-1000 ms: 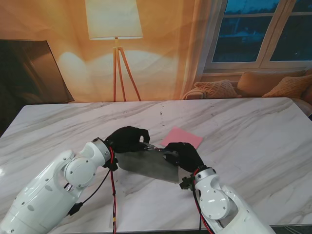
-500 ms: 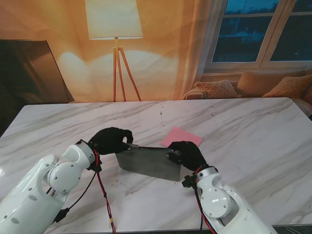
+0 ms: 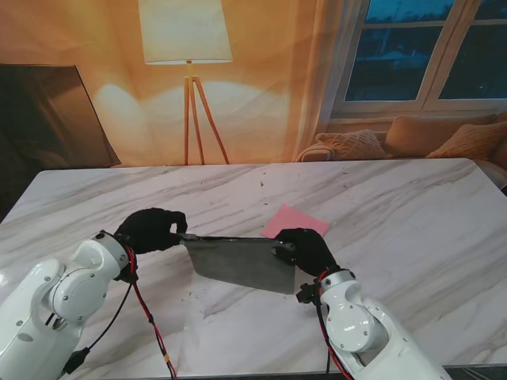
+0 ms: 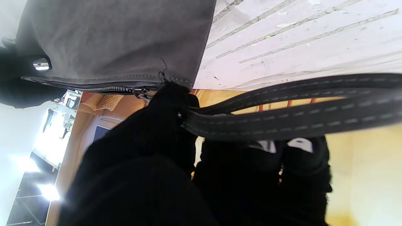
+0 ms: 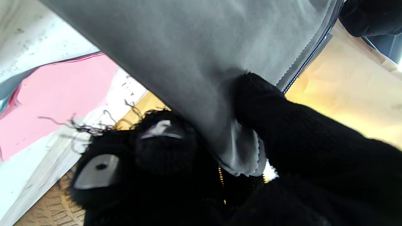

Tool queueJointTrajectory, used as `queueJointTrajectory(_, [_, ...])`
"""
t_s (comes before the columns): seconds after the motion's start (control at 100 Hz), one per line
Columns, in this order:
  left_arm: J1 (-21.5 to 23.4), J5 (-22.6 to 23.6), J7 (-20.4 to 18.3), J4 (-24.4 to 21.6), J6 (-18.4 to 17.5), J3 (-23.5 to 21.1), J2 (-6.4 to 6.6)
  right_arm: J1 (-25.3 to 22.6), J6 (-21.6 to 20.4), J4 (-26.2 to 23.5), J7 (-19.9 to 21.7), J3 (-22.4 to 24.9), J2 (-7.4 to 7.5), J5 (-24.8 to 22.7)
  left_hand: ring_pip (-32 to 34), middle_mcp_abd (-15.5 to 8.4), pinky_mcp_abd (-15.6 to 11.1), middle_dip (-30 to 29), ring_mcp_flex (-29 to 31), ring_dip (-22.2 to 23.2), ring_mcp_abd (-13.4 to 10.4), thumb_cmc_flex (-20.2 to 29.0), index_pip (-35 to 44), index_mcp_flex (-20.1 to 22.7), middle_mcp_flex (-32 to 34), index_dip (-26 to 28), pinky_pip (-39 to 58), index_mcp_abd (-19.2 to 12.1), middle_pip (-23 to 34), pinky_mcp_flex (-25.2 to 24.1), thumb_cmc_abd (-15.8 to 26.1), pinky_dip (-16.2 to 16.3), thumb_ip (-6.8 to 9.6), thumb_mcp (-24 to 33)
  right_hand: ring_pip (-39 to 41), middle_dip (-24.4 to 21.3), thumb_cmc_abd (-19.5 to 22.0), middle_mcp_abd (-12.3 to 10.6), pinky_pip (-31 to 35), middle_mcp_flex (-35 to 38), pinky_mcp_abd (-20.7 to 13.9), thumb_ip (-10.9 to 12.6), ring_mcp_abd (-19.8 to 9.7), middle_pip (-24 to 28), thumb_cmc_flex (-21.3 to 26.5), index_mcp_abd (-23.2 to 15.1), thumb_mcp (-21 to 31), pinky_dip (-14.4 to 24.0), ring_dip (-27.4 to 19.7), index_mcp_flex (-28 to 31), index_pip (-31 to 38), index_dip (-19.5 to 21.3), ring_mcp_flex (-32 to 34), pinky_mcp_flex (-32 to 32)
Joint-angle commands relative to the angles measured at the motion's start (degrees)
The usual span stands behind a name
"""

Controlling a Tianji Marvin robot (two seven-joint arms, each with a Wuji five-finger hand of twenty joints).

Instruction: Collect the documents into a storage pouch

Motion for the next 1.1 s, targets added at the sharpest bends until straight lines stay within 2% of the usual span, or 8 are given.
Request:
queueJointTrajectory(0.0, [0.41,0.50,-0.94,-0.25,0.36,-0.76,0.32,-0.20,0.73,-0.18,0.82,0.12,-0.04,-0.03,2.72,-0.79,-1.64,0.69,2.75,-0.32,-0.44,4.26,6.61,1.38,2.51,2.35,2.05,-1.14,1.46,-0.61,3.11,1.42,4.26,3.26,0.81,0.69,3.81,5.04,2.71,1.97,-1.32,4.53,-6.31,1.72,3.35,-4.82,7.42,-0.36,-0.20,6.93,9.66,3.98,2.41,2.20])
queueJointTrajectory(0.02, [0.44,0.62,-1.07,-0.26,0.40,-0.91,0.35,-0.21,0.78,-0.18,0.84,0.13,-0.03,-0.04,2.64,1.12,-1.63,0.61,2.71,-0.34,-0.43,4.25,6.58,1.34,2.20,2.33,2.02,-1.14,1.15,-0.63,3.15,1.38,4.24,3.21,0.76,0.67,3.82,5.06,2.62,1.97,-1.26,4.53,-6.33,1.73,3.35,-4.91,7.44,-0.38,-0.24,6.95,9.65,3.96,2.50,2.31])
queueJointTrajectory(0.06, [0.46,0.92,-1.30,-0.28,0.50,-1.22,0.39,-0.22,0.90,-0.23,0.83,0.15,-0.04,-0.04,2.50,1.30,-1.61,0.57,2.66,-0.37,-0.41,4.31,6.56,1.31,2.11,2.30,2.02,-1.13,1.04,-0.64,3.13,1.32,4.24,3.13,0.70,0.65,3.82,5.05,2.50,1.96,-1.19,4.53,-6.35,1.74,3.33,-4.96,7.44,-0.41,-0.29,6.94,9.62,3.94,2.60,2.42])
queueJointTrajectory(0.15, [0.29,2.36,-2.07,-0.24,0.87,-1.73,0.54,-0.30,1.21,-0.40,0.79,0.17,-0.10,0.20,2.07,-0.67,-1.71,0.54,2.38,-0.49,-0.40,4.24,6.38,1.13,2.17,2.17,1.85,-1.14,1.10,-0.80,3.31,1.19,4.18,2.97,0.64,0.59,3.93,5.09,2.39,1.88,-1.10,4.52,-6.41,1.74,3.27,-4.96,7.37,-0.41,-0.35,6.94,9.62,3.93,2.65,2.47])
queueJointTrajectory(0.52, [0.47,2.15,-1.65,0.91,4.45,-2.29,0.34,-0.53,2.25,-0.93,1.06,0.22,-0.18,1.01,1.81,-0.24,-1.56,0.19,2.35,-0.60,0.21,4.44,6.05,1.19,2.32,1.41,1.87,-0.10,1.01,-0.63,2.94,0.95,4.30,2.89,0.66,0.39,4.12,5.27,2.21,1.77,-1.06,4.56,-6.29,1.86,3.20,-4.78,7.17,-0.36,-0.47,6.67,9.43,3.58,2.81,2.69])
queueJointTrajectory(0.92, [3.59,-5.50,-7.33,-3.73,7.30,-2.44,0.74,-0.58,2.23,-1.00,0.98,-0.07,-0.31,1.69,-10.88,2.65,-0.49,-8.12,-2.18,-5.04,8.09,2.26,1.96,2.94,1.94,-9.16,-2.48,2.05,-10.53,-3.13,0.26,-3.75,1.70,6.85,0.74,0.20,4.93,4.67,2.08,1.34,-1.28,4.51,-6.65,2.10,2.98,-4.98,5.83,-0.34,-0.52,5.27,8.83,2.61,2.82,2.82])
queueJointTrajectory(1.07, [4.83,-7.11,-11.13,-5.76,7.81,-3.04,1.29,-0.61,2.44,-1.04,0.62,-0.15,-0.43,1.84,-17.25,3.34,-0.94,-9.48,-6.99,-6.25,9.35,-4.89,-2.25,1.57,-1.31,-12.03,-6.54,3.24,-15.74,-7.61,-2.53,-6.60,2.40,11.96,0.77,0.06,5.06,4.37,2.08,1.13,-1.45,4.47,-6.65,2.25,3.09,-4.92,5.30,-0.31,-0.52,4.79,8.75,1.91,2.81,2.81])
queueJointTrajectory(1.09, [4.90,-7.17,-11.66,-5.89,7.73,-3.08,1.39,-0.60,2.41,-1.02,0.58,-0.16,-0.43,1.83,-18.58,4.83,-1.13,-10.24,-7.80,-6.60,9.33,-6.04,-3.06,1.33,-2.06,-12.27,-7.40,3.24,-17.27,-8.36,-2.78,-7.33,2.66,12.34,0.77,0.05,5.07,4.35,2.08,1.12,-1.46,4.46,-6.65,2.27,3.08,-4.94,5.26,-0.30,-0.52,4.74,8.74,1.84,2.81,2.81])
